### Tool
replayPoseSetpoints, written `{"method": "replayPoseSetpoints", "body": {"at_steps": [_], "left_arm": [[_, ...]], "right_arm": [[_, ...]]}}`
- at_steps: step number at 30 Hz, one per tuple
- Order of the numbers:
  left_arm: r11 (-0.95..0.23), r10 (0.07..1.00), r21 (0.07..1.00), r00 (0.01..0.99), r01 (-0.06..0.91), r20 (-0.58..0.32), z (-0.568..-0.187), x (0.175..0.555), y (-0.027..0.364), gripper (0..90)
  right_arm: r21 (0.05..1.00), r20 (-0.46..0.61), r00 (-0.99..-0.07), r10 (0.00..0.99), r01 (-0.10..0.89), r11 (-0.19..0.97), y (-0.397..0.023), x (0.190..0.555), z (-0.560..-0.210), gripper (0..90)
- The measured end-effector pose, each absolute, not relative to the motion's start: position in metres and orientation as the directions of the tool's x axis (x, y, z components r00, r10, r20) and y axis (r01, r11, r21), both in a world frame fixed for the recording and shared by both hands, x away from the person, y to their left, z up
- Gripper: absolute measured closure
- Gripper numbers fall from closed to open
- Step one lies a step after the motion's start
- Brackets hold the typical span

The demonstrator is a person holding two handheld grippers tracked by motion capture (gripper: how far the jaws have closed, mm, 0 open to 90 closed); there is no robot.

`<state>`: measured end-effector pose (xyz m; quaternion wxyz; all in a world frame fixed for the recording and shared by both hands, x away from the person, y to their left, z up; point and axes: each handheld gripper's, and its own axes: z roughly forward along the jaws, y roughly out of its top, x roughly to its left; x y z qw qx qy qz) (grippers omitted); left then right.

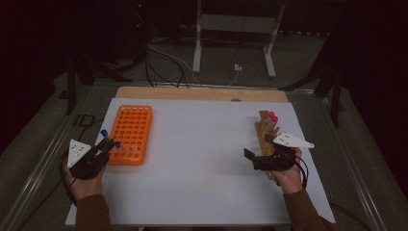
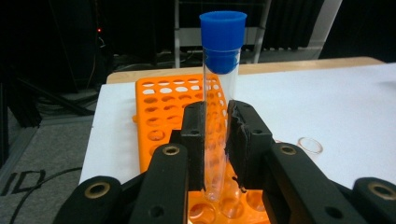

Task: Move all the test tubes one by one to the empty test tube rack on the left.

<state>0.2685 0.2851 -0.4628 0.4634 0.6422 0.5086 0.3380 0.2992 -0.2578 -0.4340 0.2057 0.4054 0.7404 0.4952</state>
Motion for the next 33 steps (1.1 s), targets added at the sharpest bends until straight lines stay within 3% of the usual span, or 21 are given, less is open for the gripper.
{"method": "replayPoseSetpoints", "body": {"at_steps": [11, 18, 33], "left_arm": [[-0.072, 0.97, 0.915, 0.24, 0.396, -0.028, -0.476, 0.271, 0.286, 77.0], [-0.147, 0.967, 0.866, 0.256, 0.477, 0.023, -0.484, 0.275, 0.279, 77.2], [-0.14, 0.965, 0.823, 0.26, 0.551, -0.01, -0.492, 0.278, 0.281, 75.9]], "right_arm": [[0.899, 0.1, -0.589, 0.802, 0.398, 0.181, -0.257, 0.299, -0.434, 0.0], [0.899, 0.099, -0.589, 0.802, 0.398, 0.182, -0.257, 0.299, -0.434, 0.0], [0.899, 0.099, -0.59, 0.801, 0.397, 0.182, -0.257, 0.299, -0.434, 0.0]]}}
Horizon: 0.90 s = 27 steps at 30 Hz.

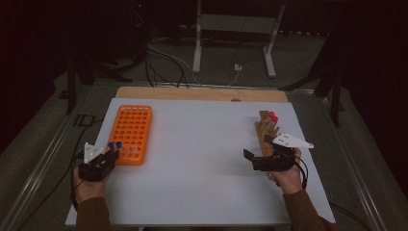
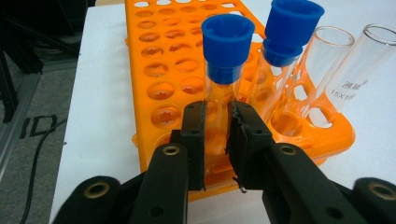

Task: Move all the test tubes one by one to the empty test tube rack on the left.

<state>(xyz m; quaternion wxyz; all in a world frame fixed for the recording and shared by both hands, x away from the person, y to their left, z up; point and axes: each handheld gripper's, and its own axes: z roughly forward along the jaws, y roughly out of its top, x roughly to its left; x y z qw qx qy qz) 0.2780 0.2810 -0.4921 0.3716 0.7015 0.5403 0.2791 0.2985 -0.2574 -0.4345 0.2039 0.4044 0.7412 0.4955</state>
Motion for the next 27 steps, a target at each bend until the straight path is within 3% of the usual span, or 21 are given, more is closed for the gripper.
{"method": "replayPoseSetpoints", "body": {"at_steps": [7, 13, 27], "left_arm": [[-0.071, 0.968, 0.855, 0.244, 0.514, -0.066, -0.485, 0.273, 0.288, 60.4], [0.005, 0.957, 0.895, 0.258, 0.446, -0.134, -0.475, 0.266, 0.292, 40.0], [0.063, 0.941, 0.94, 0.295, 0.335, -0.168, -0.454, 0.263, 0.277, 1.0]], "right_arm": [[0.899, 0.101, -0.588, 0.802, 0.399, 0.179, -0.258, 0.299, -0.434, 0.1], [0.9, 0.101, -0.587, 0.803, 0.398, 0.178, -0.259, 0.299, -0.434, 0.0], [0.904, 0.096, -0.572, 0.815, 0.393, 0.17, -0.27, 0.302, -0.428, 0.1]]}}
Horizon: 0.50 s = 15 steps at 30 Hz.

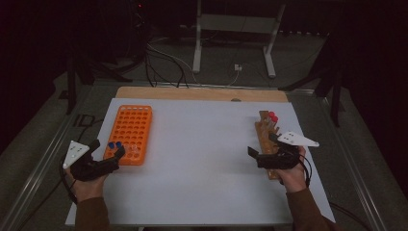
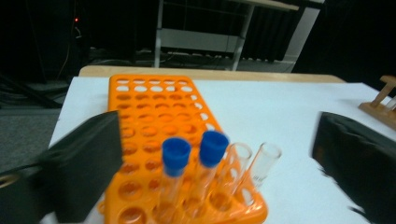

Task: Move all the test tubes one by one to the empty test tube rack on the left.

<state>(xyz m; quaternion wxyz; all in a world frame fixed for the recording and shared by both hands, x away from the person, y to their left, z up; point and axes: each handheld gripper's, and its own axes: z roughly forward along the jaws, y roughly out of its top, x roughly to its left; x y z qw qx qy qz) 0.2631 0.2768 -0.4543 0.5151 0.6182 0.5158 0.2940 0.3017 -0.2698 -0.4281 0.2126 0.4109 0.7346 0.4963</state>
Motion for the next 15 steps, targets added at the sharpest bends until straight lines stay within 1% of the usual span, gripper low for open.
{"method": "replayPoseSetpoints", "body": {"at_steps": [2, 5, 10, 15], "left_arm": [[0.063, 0.948, 0.946, 0.278, 0.319, -0.157, -0.452, 0.263, 0.272, 0.3], [0.062, 0.944, 0.948, 0.291, 0.313, -0.158, -0.45, 0.265, 0.265, 0.4], [0.051, 0.928, 0.947, 0.336, 0.317, -0.162, -0.444, 0.269, 0.251, 0.4], [0.027, 0.912, 0.944, 0.378, 0.328, -0.158, -0.442, 0.274, 0.233, 0.4]], "right_arm": [[0.904, 0.091, -0.564, 0.821, 0.392, 0.169, -0.274, 0.304, -0.426, 0.1], [0.906, 0.087, -0.551, 0.83, 0.39, 0.165, -0.281, 0.308, -0.423, 0.1], [0.899, 0.069, -0.52, 0.851, 0.403, 0.173, -0.293, 0.32, -0.417, 0.1], [0.89, 0.087, -0.483, 0.871, 0.431, 0.149, -0.306, 0.337, -0.415, 2.2]]}}
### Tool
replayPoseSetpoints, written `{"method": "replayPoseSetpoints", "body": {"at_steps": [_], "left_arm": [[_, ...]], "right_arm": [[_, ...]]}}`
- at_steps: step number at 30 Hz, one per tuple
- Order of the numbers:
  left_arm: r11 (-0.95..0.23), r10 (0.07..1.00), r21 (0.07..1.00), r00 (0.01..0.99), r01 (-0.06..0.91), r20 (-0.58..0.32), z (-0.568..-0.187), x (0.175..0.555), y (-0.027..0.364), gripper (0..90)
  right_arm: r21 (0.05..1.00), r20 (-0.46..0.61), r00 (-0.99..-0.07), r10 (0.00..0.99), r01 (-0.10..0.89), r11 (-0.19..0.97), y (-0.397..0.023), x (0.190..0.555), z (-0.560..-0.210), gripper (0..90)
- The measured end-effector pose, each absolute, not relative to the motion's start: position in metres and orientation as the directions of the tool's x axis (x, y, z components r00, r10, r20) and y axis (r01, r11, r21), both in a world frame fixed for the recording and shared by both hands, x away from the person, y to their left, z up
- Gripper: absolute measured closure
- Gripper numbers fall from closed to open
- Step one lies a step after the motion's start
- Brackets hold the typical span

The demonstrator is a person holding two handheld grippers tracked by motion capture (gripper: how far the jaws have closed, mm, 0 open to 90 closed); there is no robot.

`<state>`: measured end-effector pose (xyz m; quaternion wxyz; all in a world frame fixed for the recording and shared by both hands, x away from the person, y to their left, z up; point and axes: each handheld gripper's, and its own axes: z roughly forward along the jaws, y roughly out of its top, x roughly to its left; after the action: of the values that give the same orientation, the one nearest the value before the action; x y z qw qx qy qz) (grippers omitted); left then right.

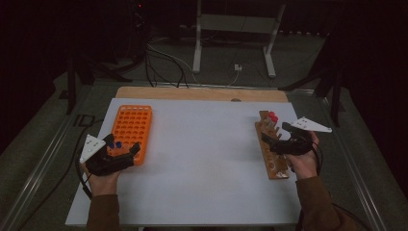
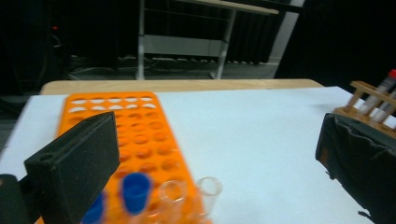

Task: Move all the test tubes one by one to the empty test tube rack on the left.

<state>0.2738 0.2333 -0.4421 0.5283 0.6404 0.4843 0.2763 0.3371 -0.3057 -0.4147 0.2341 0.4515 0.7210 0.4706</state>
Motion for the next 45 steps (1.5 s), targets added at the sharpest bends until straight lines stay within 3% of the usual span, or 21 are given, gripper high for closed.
{"method": "replayPoseSetpoints", "body": {"at_steps": [3, 10, 16, 20, 25, 29, 45], "left_arm": [[0.007, 0.903, 0.943, 0.403, 0.334, -0.15, -0.442, 0.276, 0.222, 0.4], [-0.029, 0.891, 0.943, 0.436, 0.333, -0.126, -0.442, 0.276, 0.205, 0.4], [-0.079, 0.881, 0.936, 0.463, 0.344, -0.096, -0.447, 0.277, 0.193, 0.4], [-0.097, 0.874, 0.933, 0.479, 0.347, -0.087, -0.449, 0.278, 0.189, 0.4], [-0.102, 0.872, 0.929, 0.481, 0.356, -0.089, -0.451, 0.278, 0.188, 0.4], [-0.103, 0.871, 0.928, 0.484, 0.358, -0.09, -0.452, 0.278, 0.187, 0.4], [-0.113, 0.865, 0.922, 0.494, 0.369, -0.092, -0.455, 0.28, 0.184, 0.4]], "right_arm": [[0.88, 0.101, -0.459, 0.882, 0.456, 0.136, -0.312, 0.35, -0.417, 3.8], [0.838, 0.123, -0.395, 0.91, 0.533, 0.118, -0.32, 0.378, -0.433, 17.9], [0.817, 0.04, -0.352, 0.935, 0.551, 0.173, -0.315, 0.392, -0.442, 48.7], [0.814, 0.046, -0.333, 0.942, 0.559, 0.158, -0.314, 0.397, -0.447, 61.7], [0.81, 0.06, -0.327, 0.943, 0.569, 0.145, -0.315, 0.399, -0.449, 70.4], [0.813, 0.07, -0.33, 0.942, 0.565, 0.138, -0.316, 0.399, -0.448, 74.3], [0.877, 0.034, -0.349, 0.937, 0.46, 0.139, -0.316, 0.38, -0.414, 74.9]]}}
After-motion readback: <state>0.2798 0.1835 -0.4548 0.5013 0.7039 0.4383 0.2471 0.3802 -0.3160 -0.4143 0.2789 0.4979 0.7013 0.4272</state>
